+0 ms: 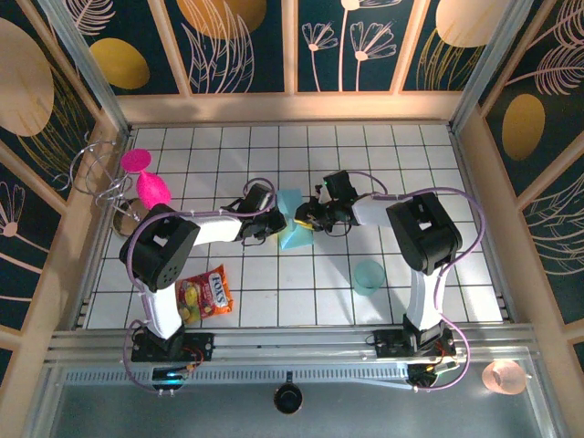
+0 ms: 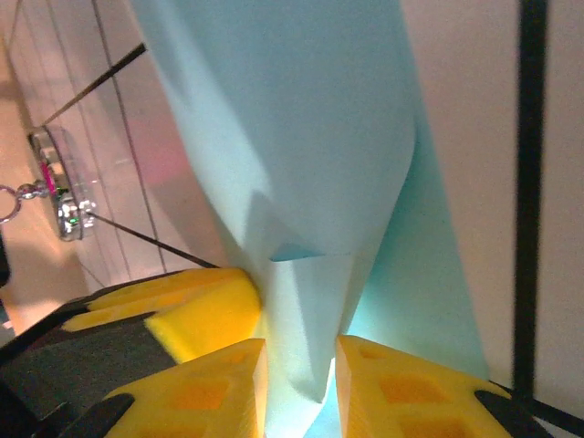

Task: Fold a paper plane with a square sheet of paper (pick it up from the middle)
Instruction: Turn over the paper at the center of the table.

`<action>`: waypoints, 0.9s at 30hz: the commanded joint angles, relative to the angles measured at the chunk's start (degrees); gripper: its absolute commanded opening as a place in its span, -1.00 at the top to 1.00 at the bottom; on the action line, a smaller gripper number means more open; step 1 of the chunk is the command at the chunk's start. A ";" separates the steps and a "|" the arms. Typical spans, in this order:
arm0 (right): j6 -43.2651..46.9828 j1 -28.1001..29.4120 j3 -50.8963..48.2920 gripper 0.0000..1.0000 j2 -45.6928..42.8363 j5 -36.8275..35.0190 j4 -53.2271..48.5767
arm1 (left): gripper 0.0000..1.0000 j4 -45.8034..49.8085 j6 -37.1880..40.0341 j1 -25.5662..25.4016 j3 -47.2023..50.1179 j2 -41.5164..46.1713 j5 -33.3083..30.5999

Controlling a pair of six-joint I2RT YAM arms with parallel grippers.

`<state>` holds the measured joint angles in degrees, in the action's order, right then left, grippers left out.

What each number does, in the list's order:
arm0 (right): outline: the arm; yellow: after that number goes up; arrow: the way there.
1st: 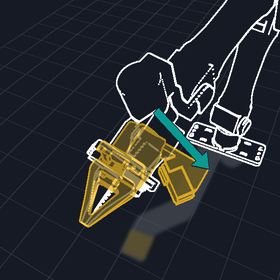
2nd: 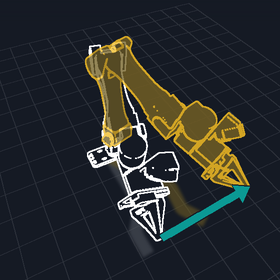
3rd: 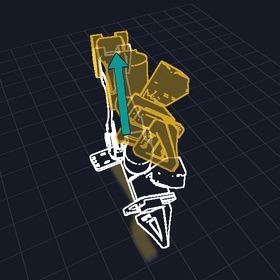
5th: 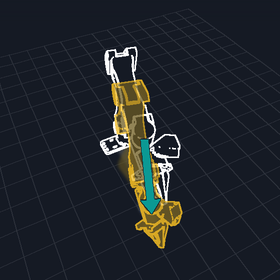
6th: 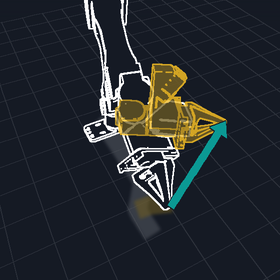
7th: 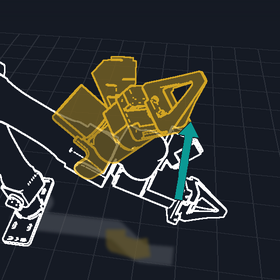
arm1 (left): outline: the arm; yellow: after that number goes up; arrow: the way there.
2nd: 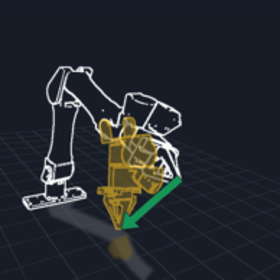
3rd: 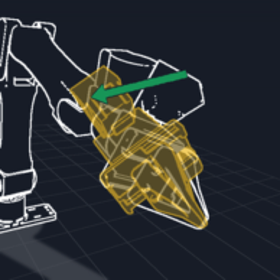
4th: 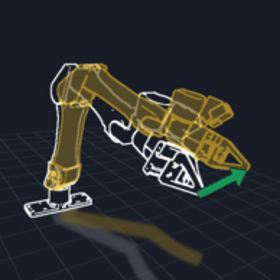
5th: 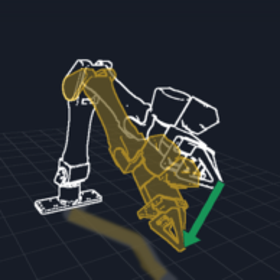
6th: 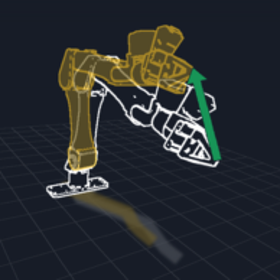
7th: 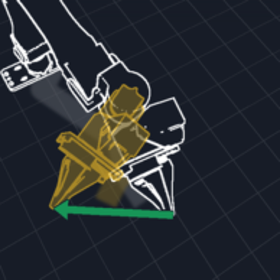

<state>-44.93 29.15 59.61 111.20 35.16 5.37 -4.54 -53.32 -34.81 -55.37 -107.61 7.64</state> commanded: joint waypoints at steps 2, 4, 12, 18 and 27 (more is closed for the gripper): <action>-2.16 0.14 -2.47 0.47 0.14 2.67 5.12 | 0.71 2.41 -0.83 0.35 1.57 -0.05 0.19; -2.25 0.12 -2.75 0.48 0.23 2.71 5.10 | 0.70 2.41 -0.86 0.40 1.58 -0.02 0.33; 1.13 -0.05 -2.12 0.47 -0.37 -3.34 -1.99 | 0.71 2.51 -1.02 0.28 1.85 0.52 -0.04; 0.98 0.03 -1.34 0.48 0.73 -3.54 -1.39 | 0.71 2.51 -1.19 0.35 1.80 0.48 0.10; -1.00 0.21 -1.73 0.50 1.55 0.94 3.15 | 0.70 1.90 -1.94 0.32 2.10 1.00 0.73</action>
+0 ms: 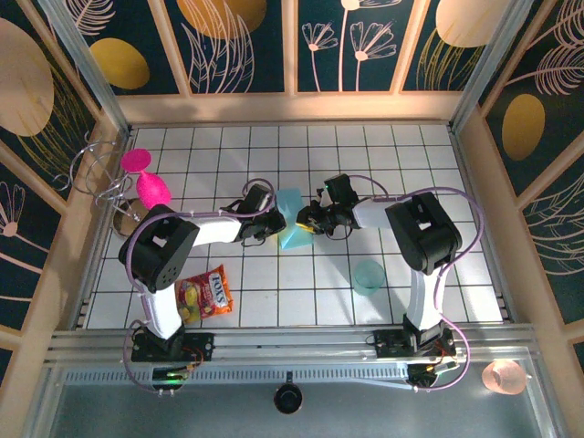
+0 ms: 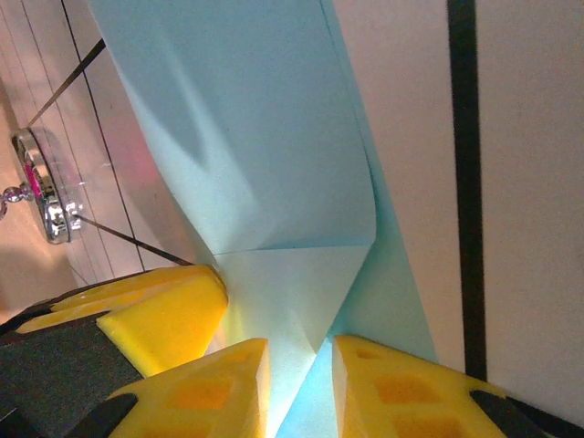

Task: Fold a paper plane with a square sheet of paper (pick it up from the middle)
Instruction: Turn over the paper at the center of the table.

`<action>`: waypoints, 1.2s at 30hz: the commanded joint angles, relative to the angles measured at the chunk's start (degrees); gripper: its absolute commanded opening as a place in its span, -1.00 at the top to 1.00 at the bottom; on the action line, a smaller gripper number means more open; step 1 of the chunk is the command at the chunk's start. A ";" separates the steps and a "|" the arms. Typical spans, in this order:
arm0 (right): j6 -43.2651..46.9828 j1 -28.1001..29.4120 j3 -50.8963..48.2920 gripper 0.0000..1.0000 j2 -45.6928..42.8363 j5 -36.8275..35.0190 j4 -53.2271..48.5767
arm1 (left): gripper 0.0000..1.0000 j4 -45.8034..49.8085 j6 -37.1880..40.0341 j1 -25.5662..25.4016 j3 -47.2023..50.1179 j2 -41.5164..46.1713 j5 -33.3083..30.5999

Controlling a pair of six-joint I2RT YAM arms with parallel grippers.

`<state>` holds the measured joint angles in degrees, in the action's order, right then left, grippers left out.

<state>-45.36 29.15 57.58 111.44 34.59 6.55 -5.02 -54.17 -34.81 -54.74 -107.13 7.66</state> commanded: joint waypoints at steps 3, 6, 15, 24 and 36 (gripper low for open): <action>-1.71 0.38 -0.59 0.51 0.89 3.22 3.89 | 0.69 2.06 -1.60 0.36 1.63 0.78 0.84; -2.31 0.60 -1.22 0.51 0.81 4.32 5.06 | 0.68 1.43 -2.03 0.42 1.82 1.15 1.29; -2.24 0.87 -1.99 0.54 1.50 4.03 5.59 | 0.67 1.15 -2.44 0.70 1.77 1.83 1.72; -2.07 0.91 -1.31 0.66 2.25 3.84 8.46 | 0.63 -0.83 -3.30 1.21 2.57 4.10 2.18; 1.28 -1.09 -2.35 0.93 -3.02 0.65 14.97 | 0.15 -12.61 -8.02 4.96 10.89 14.24 6.42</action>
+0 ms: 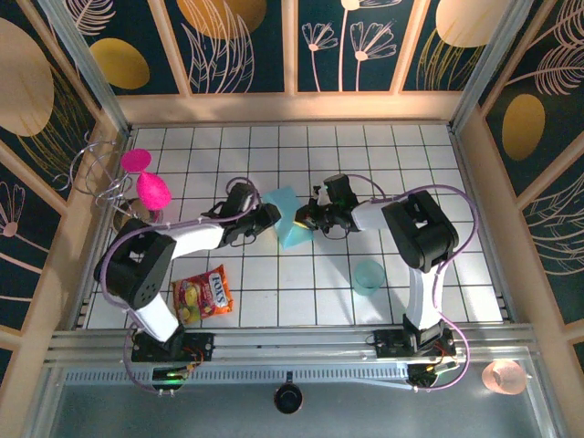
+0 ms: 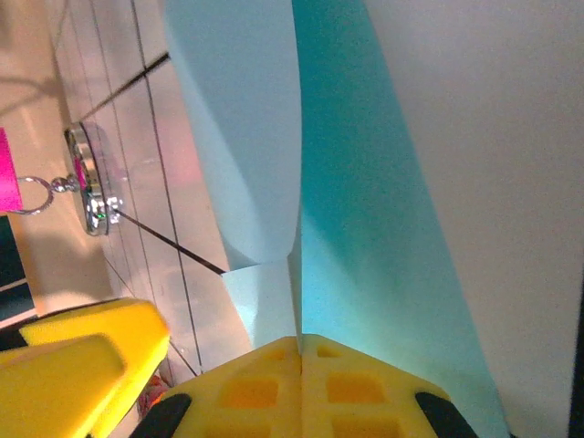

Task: Fold a paper plane with a square sheet of paper (pick it up from the middle)
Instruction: Turn over the paper at the center of the table.

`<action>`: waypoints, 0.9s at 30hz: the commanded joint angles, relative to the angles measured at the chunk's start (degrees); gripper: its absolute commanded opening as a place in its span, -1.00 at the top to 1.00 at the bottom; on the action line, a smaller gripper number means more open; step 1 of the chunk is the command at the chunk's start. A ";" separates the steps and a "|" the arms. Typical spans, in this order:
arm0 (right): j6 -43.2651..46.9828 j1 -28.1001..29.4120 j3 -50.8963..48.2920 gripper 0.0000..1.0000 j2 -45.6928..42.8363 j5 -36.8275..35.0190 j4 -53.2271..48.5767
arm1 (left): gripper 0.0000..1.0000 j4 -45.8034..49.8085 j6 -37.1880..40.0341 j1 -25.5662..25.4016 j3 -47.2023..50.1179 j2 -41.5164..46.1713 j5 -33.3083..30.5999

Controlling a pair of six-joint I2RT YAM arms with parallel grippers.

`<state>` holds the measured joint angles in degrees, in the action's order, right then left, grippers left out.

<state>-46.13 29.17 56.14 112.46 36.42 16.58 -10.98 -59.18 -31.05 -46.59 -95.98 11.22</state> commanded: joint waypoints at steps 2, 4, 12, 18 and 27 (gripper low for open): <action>2.48 -2.25 -1.73 0.94 -6.35 -0.39 7.82 | 0.05 -11.98 -5.03 1.86 5.23 5.00 5.38; 2.49 -3.41 -2.55 0.95 -8.57 1.14 10.83 | -0.04 -16.90 -6.81 2.22 6.99 6.42 7.67; -2.55 -7.11 -4.42 0.95 -14.97 9.21 19.99 | -0.56 -35.06 -12.13 2.21 10.11 8.47 14.92; -6.86 -7.11 -4.55 0.95 -15.89 13.65 24.54 | -0.67 -40.26 -12.90 1.70 9.25 7.08 18.12; -11.90 -7.02 -5.18 0.93 -15.09 17.75 29.37 | -0.62 -41.58 -11.34 0.84 6.63 5.20 19.38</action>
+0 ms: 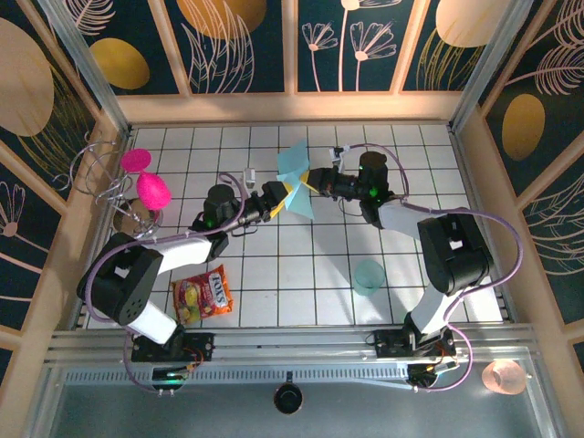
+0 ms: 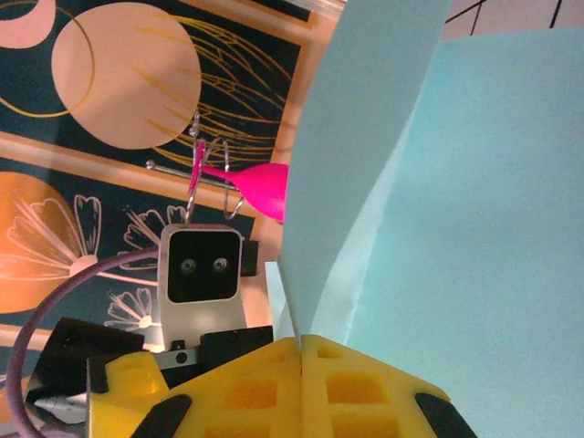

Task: Fold a paper plane with a square sheet of paper (pick it up from the middle)
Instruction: Turn over the paper at the center of the table.

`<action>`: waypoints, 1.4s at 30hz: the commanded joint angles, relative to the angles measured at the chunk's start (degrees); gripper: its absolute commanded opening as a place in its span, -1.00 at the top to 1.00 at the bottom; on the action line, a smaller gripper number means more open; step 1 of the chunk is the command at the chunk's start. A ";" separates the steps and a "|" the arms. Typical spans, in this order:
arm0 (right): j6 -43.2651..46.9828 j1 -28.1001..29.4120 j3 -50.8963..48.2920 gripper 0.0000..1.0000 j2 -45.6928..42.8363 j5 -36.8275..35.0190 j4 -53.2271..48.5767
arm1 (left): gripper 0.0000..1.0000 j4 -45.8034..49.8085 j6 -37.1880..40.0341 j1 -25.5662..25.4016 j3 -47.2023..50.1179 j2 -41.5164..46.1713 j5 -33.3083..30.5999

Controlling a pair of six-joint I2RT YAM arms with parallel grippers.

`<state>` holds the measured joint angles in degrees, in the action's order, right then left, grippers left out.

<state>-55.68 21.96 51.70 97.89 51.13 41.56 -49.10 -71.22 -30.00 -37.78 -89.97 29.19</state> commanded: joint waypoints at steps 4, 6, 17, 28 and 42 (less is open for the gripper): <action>-2.44 0.30 -0.73 0.92 0.24 3.93 4.80 | -0.45 -3.67 1.95 -0.17 -3.26 -1.52 2.29; -2.57 0.20 -0.64 0.91 0.54 4.21 4.77 | -0.35 -3.77 2.68 -0.17 -2.95 -1.58 2.00; -2.29 0.13 -0.73 0.83 0.78 4.85 3.71 | 0.24 -2.94 4.90 -0.17 -2.56 -1.08 0.73; 5.10 -2.39 -0.70 0.46 -1.76 -0.27 -8.91 | 0.68 5.75 10.05 -0.14 -3.94 -1.32 -1.64; 20.43 -8.74 1.44 0.20 -11.13 -25.34 -35.16 | 0.80 51.43 34.09 -0.01 -19.14 -0.46 -22.00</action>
<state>-40.69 13.72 51.62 89.78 34.06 13.10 -15.14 -46.83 -30.00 -51.46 -90.83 16.69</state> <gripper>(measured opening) 0.397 0.101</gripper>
